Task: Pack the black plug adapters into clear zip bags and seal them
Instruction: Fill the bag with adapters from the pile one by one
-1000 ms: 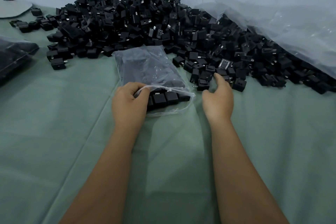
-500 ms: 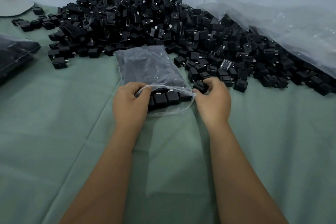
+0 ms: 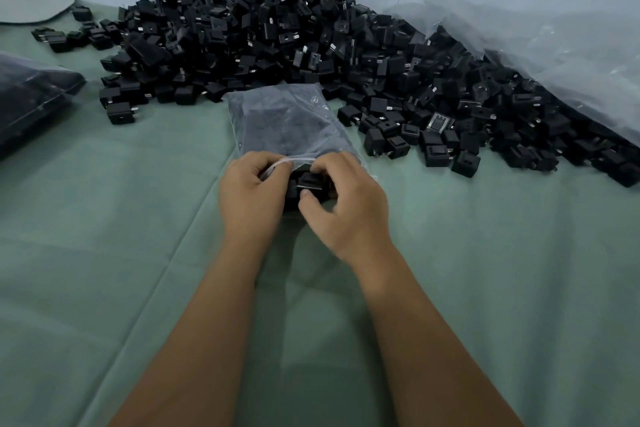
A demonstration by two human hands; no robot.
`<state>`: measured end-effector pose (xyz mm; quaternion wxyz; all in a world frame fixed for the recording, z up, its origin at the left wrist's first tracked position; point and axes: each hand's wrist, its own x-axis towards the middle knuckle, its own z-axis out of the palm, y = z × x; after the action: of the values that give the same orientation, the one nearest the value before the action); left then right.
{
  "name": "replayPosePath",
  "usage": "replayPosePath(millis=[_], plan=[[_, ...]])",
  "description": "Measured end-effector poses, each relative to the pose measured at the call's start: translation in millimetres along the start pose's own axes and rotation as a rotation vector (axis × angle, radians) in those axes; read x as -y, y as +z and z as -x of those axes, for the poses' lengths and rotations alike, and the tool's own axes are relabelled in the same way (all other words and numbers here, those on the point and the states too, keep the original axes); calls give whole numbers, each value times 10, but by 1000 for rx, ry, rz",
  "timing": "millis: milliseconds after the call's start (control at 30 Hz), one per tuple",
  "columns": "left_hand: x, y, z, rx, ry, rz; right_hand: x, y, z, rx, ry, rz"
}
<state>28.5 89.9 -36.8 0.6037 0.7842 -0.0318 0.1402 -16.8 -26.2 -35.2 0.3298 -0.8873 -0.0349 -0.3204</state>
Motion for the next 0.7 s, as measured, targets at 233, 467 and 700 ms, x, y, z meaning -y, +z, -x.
replayPosePath(millis=[233,467,700], plan=[[1,4,3,-12,-22,15,-37,56,-36,-45,-32,267],[1,3,8,-29,27,17,-31,51,-20,0,27,114],[2,0,23,-139,307,-156,48,67,-26,17,12,250]])
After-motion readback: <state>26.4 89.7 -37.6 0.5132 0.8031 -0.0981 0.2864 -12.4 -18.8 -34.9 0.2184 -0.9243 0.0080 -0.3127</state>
